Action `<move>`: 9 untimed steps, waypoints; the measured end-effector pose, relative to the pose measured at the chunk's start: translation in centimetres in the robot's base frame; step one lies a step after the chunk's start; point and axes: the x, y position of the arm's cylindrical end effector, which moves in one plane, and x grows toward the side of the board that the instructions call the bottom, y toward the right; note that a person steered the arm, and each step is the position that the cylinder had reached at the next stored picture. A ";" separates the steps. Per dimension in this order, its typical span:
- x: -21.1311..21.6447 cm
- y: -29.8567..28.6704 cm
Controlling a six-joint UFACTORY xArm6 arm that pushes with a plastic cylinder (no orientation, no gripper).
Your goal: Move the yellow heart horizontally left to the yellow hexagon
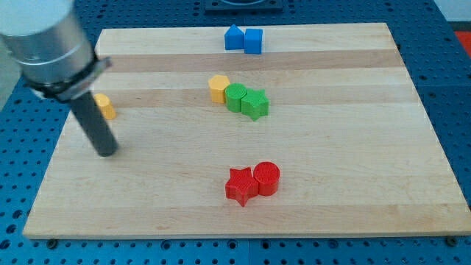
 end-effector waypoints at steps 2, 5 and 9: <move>-5.7 -3.4; -8.4 -4.5; -9.9 -0.9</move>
